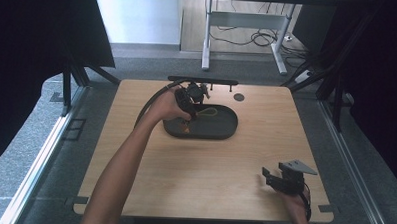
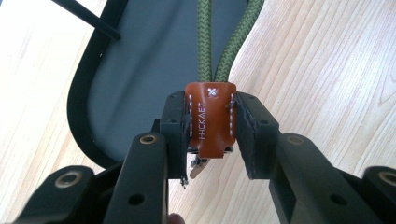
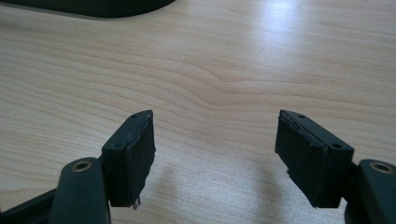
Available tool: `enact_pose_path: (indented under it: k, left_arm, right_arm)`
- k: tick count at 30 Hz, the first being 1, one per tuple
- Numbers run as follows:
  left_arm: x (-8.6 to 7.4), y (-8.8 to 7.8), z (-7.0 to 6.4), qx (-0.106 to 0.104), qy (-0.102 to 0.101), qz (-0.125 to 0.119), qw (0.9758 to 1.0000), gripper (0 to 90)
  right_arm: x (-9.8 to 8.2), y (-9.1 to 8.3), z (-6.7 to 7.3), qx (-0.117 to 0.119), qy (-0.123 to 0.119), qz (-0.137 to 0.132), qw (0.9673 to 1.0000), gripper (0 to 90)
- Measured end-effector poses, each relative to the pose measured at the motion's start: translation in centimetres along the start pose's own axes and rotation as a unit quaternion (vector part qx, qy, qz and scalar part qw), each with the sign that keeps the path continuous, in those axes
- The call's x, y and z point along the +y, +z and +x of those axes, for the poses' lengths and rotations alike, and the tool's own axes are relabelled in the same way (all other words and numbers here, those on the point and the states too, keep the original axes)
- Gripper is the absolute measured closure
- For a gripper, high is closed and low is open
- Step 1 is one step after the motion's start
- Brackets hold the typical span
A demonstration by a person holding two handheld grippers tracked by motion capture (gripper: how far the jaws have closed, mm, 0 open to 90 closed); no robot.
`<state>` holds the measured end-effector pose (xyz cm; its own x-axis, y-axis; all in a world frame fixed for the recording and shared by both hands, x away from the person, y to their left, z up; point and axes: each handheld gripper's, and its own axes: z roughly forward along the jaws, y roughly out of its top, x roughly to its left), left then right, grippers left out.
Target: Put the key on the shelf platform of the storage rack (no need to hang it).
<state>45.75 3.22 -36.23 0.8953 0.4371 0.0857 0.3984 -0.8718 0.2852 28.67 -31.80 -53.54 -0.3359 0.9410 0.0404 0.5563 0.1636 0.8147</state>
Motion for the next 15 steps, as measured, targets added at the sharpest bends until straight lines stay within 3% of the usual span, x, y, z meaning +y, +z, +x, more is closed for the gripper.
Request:
enact_pose_path:
  k: [15]
  left_arm:
    - [1.6, 1.1, 0.1, -0.005, 0.011, 0.011, 0.9999, 66.5]
  right_arm:
    - [0.1, -0.2, 0.2, 0.003, -0.003, -0.002, 1.0, 29.1]
